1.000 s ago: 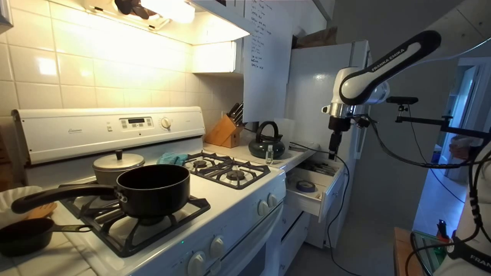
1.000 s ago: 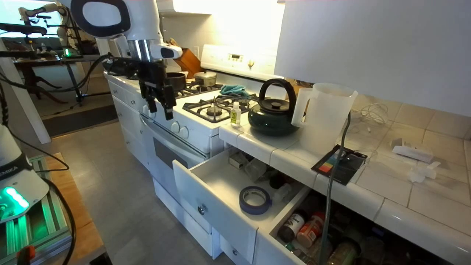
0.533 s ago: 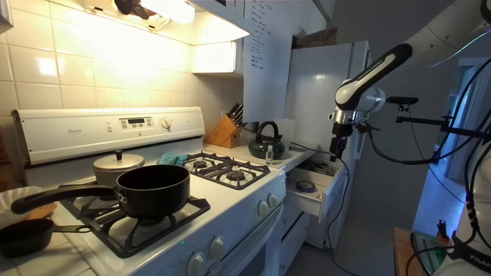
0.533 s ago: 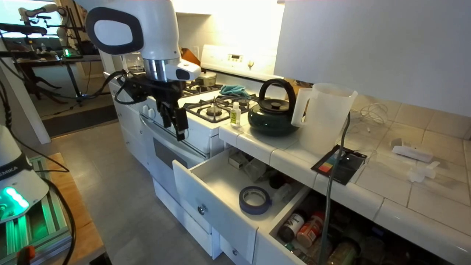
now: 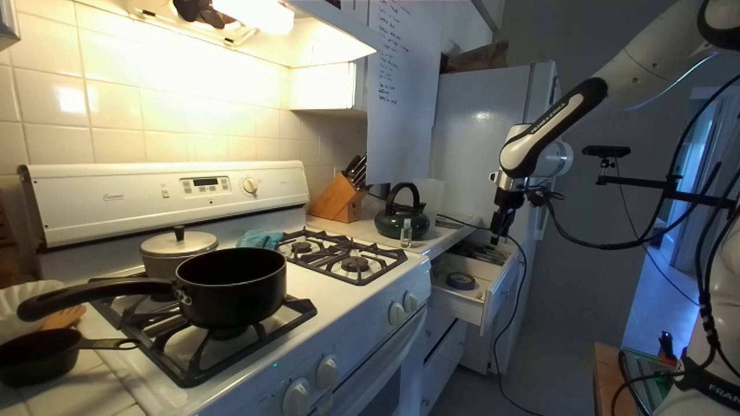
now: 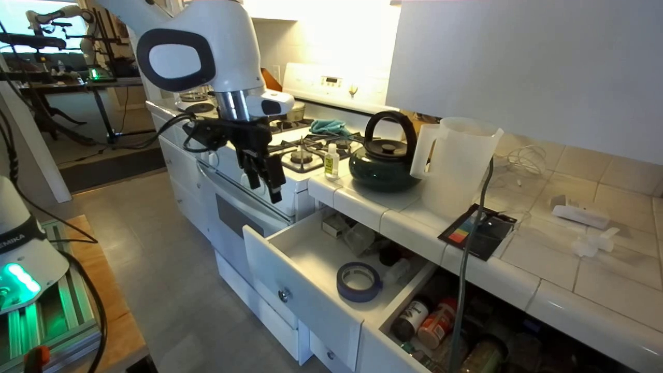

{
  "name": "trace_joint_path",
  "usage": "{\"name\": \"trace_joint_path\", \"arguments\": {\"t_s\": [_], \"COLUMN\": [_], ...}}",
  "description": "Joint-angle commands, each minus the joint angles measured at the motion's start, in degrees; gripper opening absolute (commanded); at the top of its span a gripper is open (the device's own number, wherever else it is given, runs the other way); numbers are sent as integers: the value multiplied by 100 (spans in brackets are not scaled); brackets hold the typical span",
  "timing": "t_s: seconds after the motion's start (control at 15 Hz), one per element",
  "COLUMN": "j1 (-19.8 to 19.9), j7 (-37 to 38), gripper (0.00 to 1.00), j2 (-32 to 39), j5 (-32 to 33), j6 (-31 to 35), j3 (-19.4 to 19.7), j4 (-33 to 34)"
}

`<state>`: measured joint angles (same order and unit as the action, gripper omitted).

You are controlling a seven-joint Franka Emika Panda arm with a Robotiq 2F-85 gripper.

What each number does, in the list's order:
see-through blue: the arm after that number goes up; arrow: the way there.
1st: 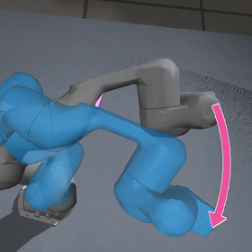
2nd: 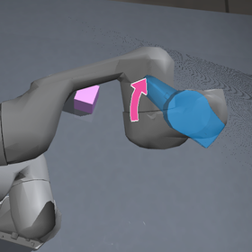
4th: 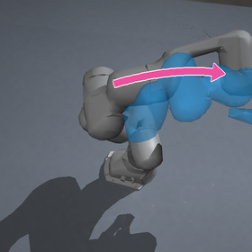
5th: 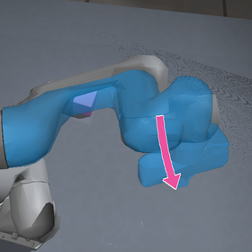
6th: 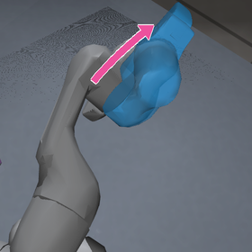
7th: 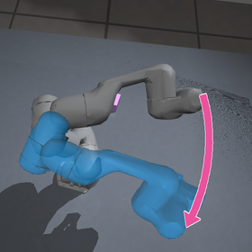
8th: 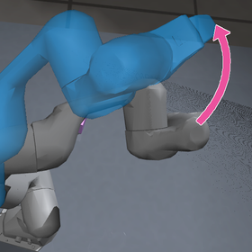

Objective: Move the tape closer to the tea kettle

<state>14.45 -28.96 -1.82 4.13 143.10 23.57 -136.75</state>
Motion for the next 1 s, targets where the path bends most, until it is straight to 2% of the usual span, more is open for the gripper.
{"name": "trace_joint_path", "arguments": {"t_s": [0.0,0.13,0.27,0.33,0.53,0.67,0.73,0.93], "j1": [242,394,703,941,1593,1689,1589,1721], "j7": [-390,-655,-1227,-1579,-2210,-1843,-1813,-1802], "gripper": [100,100,100,100,100,100,100,100], "j2": [909,1363,1897,2223,3120,3583,3023,3516], "j5": [-15,-201,-743,-1089,-1553,-1346,-1224,-1205], "j6": [737,971,916,758,394,-95,378,114], "j3": [-125,-262,-597,-826,-1387,-1356,-1357,-1384], "j4": [512,786,1253,1588,2577,3206,2407,3005]}}
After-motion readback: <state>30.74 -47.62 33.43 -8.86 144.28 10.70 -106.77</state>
